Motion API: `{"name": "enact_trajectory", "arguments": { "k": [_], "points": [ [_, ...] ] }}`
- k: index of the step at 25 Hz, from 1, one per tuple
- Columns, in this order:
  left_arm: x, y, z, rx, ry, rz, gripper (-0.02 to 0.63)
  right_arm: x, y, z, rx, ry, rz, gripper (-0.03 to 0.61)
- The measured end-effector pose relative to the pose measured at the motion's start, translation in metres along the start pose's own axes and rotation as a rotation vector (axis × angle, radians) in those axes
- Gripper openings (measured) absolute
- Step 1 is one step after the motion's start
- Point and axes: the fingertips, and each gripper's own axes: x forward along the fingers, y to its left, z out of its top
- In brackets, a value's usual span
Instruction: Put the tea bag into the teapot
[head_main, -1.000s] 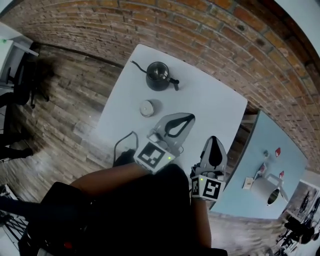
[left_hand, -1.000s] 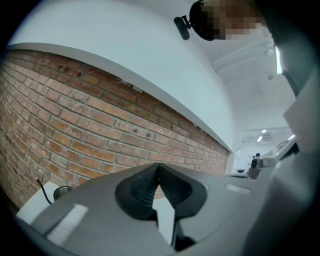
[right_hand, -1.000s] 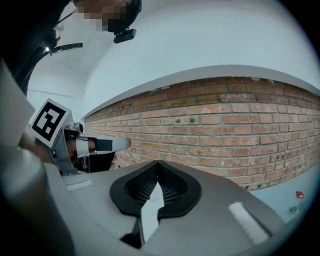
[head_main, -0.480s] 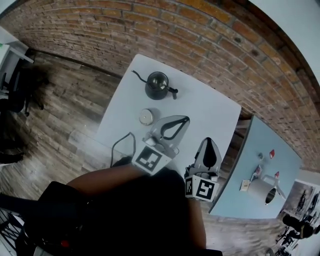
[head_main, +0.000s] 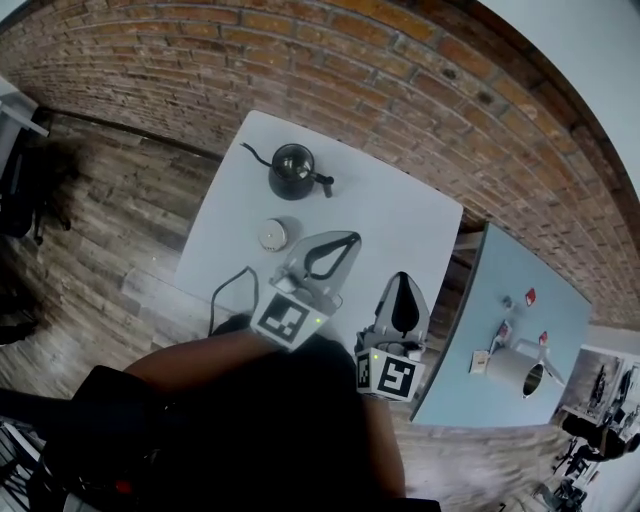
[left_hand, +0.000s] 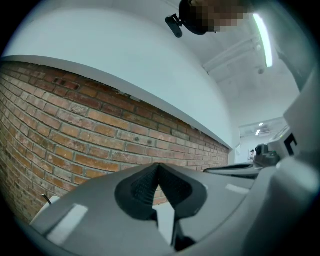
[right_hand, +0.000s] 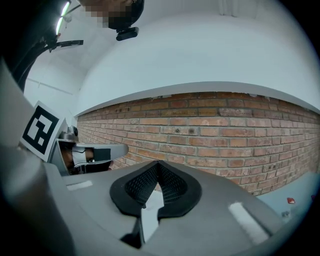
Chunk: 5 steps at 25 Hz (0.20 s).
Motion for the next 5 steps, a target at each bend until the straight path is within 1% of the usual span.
{"name": "enact_trajectory", "arguments": {
  "k": [5],
  "points": [
    [0.0029,0.0004,-0.0024,-0.003,0.005,0.011,-0.002,0.0006,-0.0044,0.0051,-0.015,-0.011,-0.008,0.000]
  ]
}}
